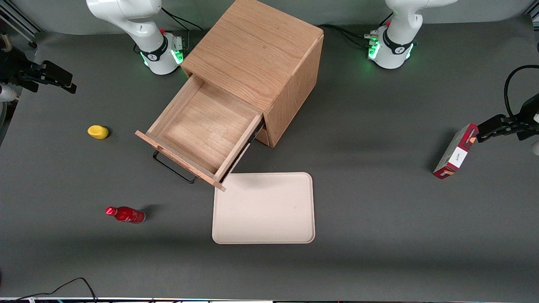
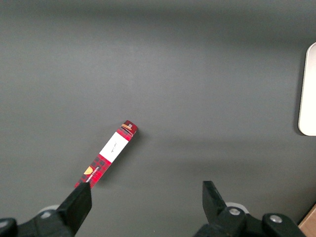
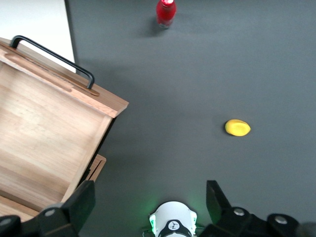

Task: Close top drawer
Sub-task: 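Move the right gripper from rest toward the open wooden drawer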

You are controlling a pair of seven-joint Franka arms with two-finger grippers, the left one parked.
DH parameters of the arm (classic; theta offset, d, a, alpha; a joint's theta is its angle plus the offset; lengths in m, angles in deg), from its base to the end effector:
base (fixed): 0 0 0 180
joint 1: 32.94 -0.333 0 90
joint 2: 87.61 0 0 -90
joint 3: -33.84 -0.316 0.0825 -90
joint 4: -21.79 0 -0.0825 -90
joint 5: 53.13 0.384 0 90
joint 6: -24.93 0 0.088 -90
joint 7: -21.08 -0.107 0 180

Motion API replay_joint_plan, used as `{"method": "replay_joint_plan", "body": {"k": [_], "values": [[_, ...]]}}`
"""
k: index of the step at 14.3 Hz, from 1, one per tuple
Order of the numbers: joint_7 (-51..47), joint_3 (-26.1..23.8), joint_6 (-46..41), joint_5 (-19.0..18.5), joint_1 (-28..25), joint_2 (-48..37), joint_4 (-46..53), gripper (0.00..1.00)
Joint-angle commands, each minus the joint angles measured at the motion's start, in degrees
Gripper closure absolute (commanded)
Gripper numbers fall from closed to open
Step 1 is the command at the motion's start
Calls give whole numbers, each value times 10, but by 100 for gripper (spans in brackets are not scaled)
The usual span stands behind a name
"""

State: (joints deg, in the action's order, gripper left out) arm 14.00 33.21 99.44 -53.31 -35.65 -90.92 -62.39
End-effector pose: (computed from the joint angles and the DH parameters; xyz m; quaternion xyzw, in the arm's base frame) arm 0.5049 0.0293 0.6795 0.9979 -0.0329 -0.0551 0.0069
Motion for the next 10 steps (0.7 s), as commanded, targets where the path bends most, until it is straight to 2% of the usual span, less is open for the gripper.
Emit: {"method": "replay_joint_plan", "body": {"k": [1, 3, 6, 10], "values": [[4, -11, -5, 17, -10, 64, 97, 0], [3, -36, -11, 19, -14, 120, 174, 0], [-4, -67, -9, 18, -17, 172, 239, 0], [-11, -74, -9, 20, -24, 174, 245, 0]]}}
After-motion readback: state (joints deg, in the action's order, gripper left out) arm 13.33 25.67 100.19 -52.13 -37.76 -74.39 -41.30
